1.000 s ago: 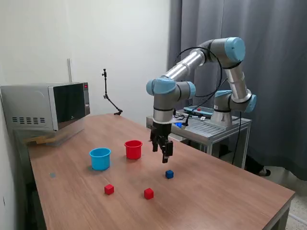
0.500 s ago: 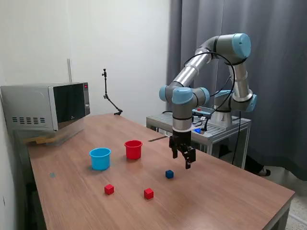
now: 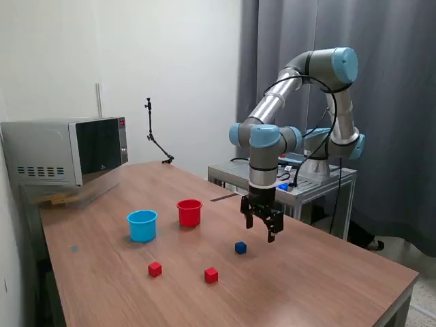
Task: Place red objects in the red bin, and blue objects in the blue bin.
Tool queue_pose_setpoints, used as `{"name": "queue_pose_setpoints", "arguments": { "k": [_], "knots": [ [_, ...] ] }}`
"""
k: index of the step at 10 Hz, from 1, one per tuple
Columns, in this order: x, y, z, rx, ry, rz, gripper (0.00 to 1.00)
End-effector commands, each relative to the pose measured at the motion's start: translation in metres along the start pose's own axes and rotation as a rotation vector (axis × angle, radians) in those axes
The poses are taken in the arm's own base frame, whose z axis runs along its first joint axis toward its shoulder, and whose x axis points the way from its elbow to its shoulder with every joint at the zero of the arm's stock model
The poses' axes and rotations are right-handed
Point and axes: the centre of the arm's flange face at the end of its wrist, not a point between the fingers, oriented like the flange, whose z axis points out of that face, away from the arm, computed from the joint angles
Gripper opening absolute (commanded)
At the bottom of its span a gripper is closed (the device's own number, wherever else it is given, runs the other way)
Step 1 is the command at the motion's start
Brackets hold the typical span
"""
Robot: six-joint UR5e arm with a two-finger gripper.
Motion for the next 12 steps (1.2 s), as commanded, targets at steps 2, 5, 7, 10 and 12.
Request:
{"name": "queue_pose_setpoints", "arguments": {
  "k": [2,5,7,10,12],
  "knots": [
    [-0.003,0.005,0.033,0.023,-0.005,-0.002,1.00],
    [-0.015,0.011,0.039,0.031,-0.005,0.016,1.00],
    [-0.027,0.020,0.034,0.010,0.000,0.041,1.00],
    [-0.035,0.028,0.045,0.009,0.002,0.057,1.00],
    [-0.037,0.031,0.043,-0.002,0.006,0.060,1.00]
  ]
}}
